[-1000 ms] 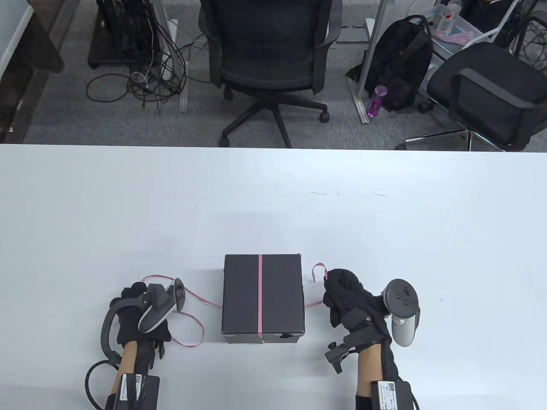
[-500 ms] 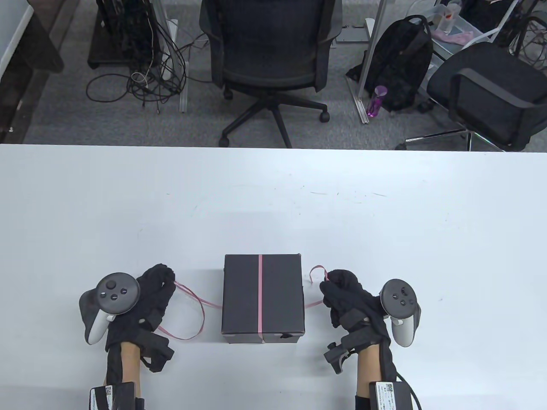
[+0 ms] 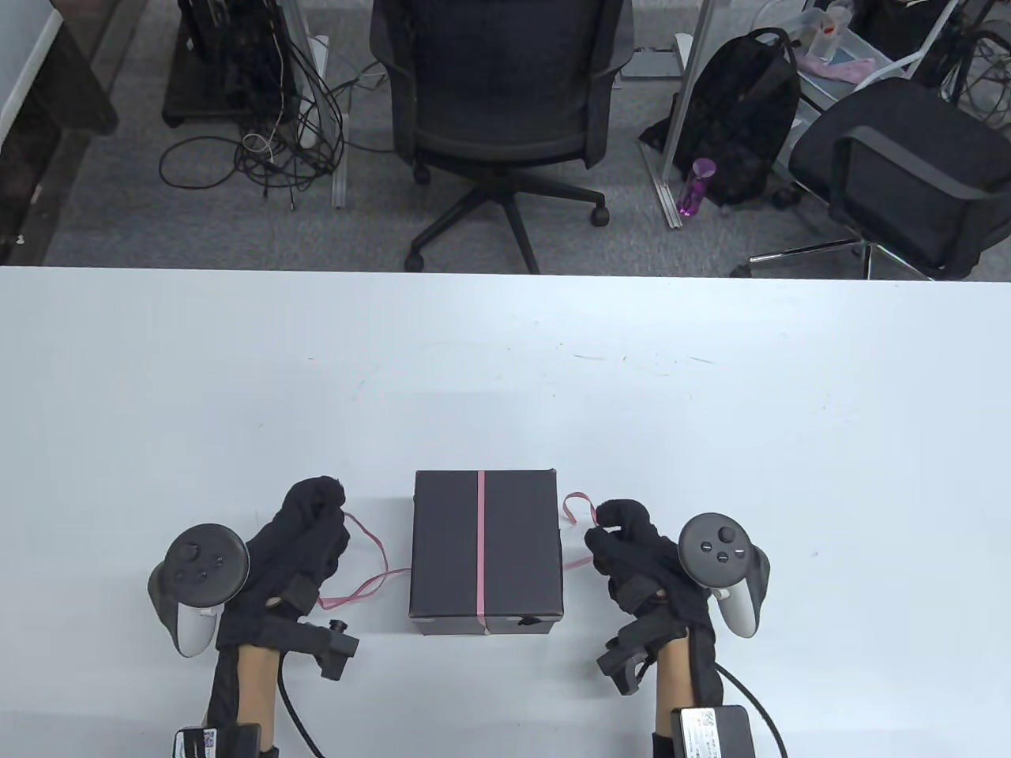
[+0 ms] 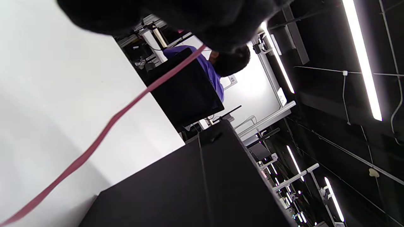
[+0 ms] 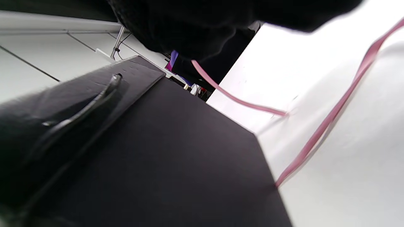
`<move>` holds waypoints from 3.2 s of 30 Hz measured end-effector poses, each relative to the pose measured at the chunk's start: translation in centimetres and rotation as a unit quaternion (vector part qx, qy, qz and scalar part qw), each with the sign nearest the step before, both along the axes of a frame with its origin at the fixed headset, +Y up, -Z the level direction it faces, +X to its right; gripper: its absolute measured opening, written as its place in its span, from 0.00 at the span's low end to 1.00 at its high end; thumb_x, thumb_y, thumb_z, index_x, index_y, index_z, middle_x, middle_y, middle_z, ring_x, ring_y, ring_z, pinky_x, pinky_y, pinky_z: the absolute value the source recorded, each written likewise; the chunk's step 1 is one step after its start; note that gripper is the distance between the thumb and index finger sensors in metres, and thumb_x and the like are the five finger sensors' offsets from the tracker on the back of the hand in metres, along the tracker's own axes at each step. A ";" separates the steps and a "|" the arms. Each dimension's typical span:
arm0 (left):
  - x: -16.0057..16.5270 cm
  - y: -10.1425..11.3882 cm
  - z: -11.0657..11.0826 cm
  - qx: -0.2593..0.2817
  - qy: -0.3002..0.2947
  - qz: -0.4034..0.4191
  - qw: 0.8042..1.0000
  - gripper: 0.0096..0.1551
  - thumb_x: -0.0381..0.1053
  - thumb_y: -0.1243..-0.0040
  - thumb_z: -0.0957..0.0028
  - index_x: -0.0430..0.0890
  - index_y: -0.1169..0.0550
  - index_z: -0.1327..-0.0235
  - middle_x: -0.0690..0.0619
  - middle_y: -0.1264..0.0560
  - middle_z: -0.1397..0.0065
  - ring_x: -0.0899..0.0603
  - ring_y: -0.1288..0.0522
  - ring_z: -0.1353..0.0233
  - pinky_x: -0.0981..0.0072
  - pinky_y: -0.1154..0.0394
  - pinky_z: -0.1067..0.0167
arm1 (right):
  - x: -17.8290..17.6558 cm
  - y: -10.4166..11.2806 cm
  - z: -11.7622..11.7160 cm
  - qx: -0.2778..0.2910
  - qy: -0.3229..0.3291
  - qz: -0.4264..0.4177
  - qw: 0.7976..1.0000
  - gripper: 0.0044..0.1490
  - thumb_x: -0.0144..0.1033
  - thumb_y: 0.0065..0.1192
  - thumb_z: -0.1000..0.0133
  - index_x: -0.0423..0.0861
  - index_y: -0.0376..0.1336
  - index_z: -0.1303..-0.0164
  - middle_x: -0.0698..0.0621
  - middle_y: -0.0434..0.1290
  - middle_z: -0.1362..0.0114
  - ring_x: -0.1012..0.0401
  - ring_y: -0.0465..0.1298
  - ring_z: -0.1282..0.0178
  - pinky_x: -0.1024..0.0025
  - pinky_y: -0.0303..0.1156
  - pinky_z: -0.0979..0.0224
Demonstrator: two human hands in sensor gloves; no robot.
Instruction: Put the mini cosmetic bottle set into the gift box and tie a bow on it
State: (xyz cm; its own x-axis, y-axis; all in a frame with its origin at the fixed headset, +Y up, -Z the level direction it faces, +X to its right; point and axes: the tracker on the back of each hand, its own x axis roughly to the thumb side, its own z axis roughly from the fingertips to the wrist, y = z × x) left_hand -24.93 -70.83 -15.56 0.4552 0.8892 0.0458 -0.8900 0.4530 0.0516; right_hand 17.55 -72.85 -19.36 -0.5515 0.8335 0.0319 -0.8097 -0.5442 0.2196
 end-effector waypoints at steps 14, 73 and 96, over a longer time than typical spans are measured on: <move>5.1 7.6 -2.2 0.113 -0.138 0.037 0.983 0.18 0.43 0.48 0.36 0.58 0.28 0.35 0.57 0.28 0.23 0.55 0.18 0.63 0.58 0.18 0.49 | -5.4 8.1 -2.4 0.010 0.163 -0.051 0.985 0.28 0.40 0.52 0.33 0.36 0.67 0.31 0.48 0.77 0.63 0.68 0.74 0.80 0.71 0.79 0.73; 10.3 11.5 -0.7 0.087 -0.197 -0.125 0.968 0.32 0.63 0.57 0.35 0.52 0.30 0.21 0.37 0.39 0.14 0.25 0.37 0.18 0.26 0.37 0.28 | -7.8 13.7 -2.0 0.131 0.122 -0.121 0.976 0.21 0.32 0.70 0.43 0.40 0.73 0.41 0.43 0.82 0.47 0.69 0.75 0.80 0.74 0.80 0.71; 11.5 5.8 -6.2 -0.138 -0.402 -0.048 0.904 0.45 0.62 0.37 0.44 0.51 0.37 0.13 0.38 0.45 0.11 0.42 0.24 0.26 0.48 0.24 0.33 | -9.2 11.2 -2.4 0.149 0.092 -0.109 0.978 0.21 0.30 0.65 0.41 0.44 0.71 0.38 0.45 0.80 0.43 0.69 0.75 0.79 0.73 0.80 0.70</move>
State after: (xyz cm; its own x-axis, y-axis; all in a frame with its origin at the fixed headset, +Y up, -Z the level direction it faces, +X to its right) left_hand -13.43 -65.06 -21.73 0.4498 0.8750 0.1789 -0.5448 0.4275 -0.7214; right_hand 8.34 -61.63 -21.79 -0.3228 0.8697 0.3733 -0.8753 -0.4244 0.2317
